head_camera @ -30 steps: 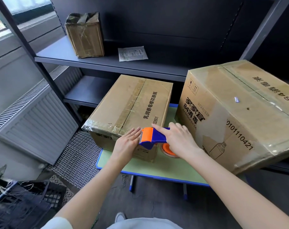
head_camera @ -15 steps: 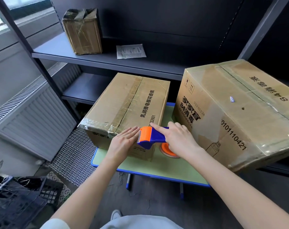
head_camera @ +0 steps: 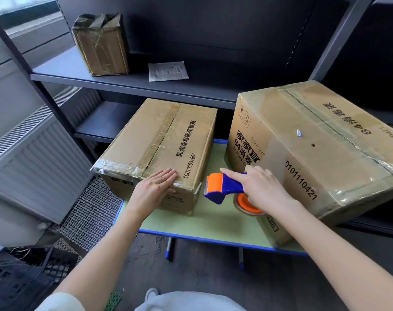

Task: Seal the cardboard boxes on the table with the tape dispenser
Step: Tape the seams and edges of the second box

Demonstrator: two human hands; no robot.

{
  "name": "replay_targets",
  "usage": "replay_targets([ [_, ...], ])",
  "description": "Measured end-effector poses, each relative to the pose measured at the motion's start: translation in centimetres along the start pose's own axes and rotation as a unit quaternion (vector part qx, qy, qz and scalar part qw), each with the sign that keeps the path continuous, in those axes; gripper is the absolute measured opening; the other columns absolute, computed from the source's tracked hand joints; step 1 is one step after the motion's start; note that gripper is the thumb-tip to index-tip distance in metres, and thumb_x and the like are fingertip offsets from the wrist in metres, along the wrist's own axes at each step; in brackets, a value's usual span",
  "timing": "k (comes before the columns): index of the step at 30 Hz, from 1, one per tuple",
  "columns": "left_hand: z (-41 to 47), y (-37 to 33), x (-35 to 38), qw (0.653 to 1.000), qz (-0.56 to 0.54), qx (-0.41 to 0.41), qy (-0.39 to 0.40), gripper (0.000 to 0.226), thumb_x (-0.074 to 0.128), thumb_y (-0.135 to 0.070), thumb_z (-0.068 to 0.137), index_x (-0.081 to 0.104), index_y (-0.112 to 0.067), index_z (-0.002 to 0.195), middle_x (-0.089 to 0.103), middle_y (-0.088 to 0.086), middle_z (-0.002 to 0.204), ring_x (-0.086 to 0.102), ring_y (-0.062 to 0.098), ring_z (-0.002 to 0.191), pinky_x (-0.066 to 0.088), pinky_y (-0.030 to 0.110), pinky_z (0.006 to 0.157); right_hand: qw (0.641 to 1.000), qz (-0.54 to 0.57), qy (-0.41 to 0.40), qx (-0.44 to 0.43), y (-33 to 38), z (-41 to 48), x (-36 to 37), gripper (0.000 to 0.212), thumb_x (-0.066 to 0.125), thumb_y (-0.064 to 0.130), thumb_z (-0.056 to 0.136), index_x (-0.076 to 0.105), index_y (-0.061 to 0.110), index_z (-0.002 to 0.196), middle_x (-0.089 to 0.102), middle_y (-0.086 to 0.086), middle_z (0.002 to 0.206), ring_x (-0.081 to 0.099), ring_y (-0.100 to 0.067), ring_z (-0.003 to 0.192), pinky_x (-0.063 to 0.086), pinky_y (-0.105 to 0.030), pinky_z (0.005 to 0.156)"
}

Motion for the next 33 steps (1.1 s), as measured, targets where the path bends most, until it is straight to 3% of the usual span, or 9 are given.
replay_targets([
  [3, -0.2, 1.1, -0.2, 1.0, -0.001, -0.013, -0.002, 0.045, 0.046, -0.03, 0.087, 0.067, 0.002, 0.111, 0.066, 0.014, 0.115, 0.062, 0.029, 0.108, 0.018, 0.018, 0.112, 0.999, -0.01, 0.009, 0.029, -1.9, -0.4, 0.3, 0.067, 0.035, 0.014, 0.097, 0.004, 0.047, 0.146, 0.037, -0.002, 0.097, 0.044, -0.025, 0.104, 0.033, -0.033, 0.087],
  [6, -0.1, 1.3, 0.6, 1.0, 0.003, -0.026, 0.017, 0.053, 0.041, -0.039, 0.093, 0.064, 0.002, 0.117, 0.063, 0.014, 0.121, 0.059, 0.028, 0.114, 0.028, 0.026, 0.11, 0.998, -0.053, 0.006, 0.022, -1.6, -0.2, 1.0, 0.064, 0.031, 0.014, 0.098, 0.003, 0.046, 0.146, 0.045, -0.006, 0.107, 0.044, -0.027, 0.106, 0.033, -0.034, 0.088],
  [9, -0.5, 0.6, 0.9, 0.998, 0.029, -0.042, 0.021, 0.06, 0.046, -0.041, 0.086, 0.056, 0.001, 0.127, 0.055, 0.012, 0.132, 0.051, 0.025, 0.125, 0.025, 0.031, 0.112, 0.998, -0.062, 0.023, 0.021, -0.4, 0.2, 2.6, 0.061, 0.032, 0.016, 0.099, 0.005, 0.044, 0.147, 0.047, -0.009, 0.115, 0.044, -0.028, 0.11, 0.033, -0.036, 0.091],
  [13, -0.5, -2.3, 0.8, 1.0, 0.018, 0.009, 0.017, 0.065, 0.043, -0.029, 0.076, 0.05, 0.0, 0.133, 0.048, 0.01, 0.139, 0.04, 0.024, 0.134, 0.022, 0.036, 0.114, 0.995, -0.084, 0.043, 0.021, 0.3, 1.1, 4.2, 0.064, 0.039, 0.017, 0.098, 0.007, 0.042, 0.148, 0.048, -0.01, 0.117, 0.044, -0.029, 0.111, 0.033, -0.037, 0.091],
  [25, 1.0, -4.3, 1.7, 0.999, -0.043, -0.032, -0.006, 0.051, 0.044, -0.024, 0.077, 0.065, -0.005, 0.119, 0.061, 0.007, 0.126, 0.052, 0.019, 0.124, 0.038, 0.035, 0.108, 0.991, -0.119, 0.067, -0.003, 3.3, 4.7, 5.5, 0.06, 0.041, 0.02, 0.099, 0.013, 0.041, 0.147, 0.049, -0.012, 0.122, 0.043, -0.032, 0.116, 0.033, -0.037, 0.093],
  [33, 1.4, -4.4, 1.1, 0.992, -0.08, -0.062, -0.072, 0.04, 0.049, -0.027, 0.078, 0.073, -0.009, 0.105, 0.068, 0.003, 0.114, 0.061, 0.014, 0.113, 0.041, 0.027, 0.103, 0.987, -0.134, 0.083, 0.0, 4.7, 6.1, 4.9, 0.054, 0.042, 0.027, 0.098, 0.02, 0.04, 0.145, 0.047, -0.013, 0.126, 0.041, -0.033, 0.12, 0.031, -0.038, 0.096],
])
Point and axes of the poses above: each hand's wrist, its own z-axis towards the middle knuckle, its own x-axis out of the palm, y = z × x, the point moved 7 cm from there along z, towards the middle knuckle
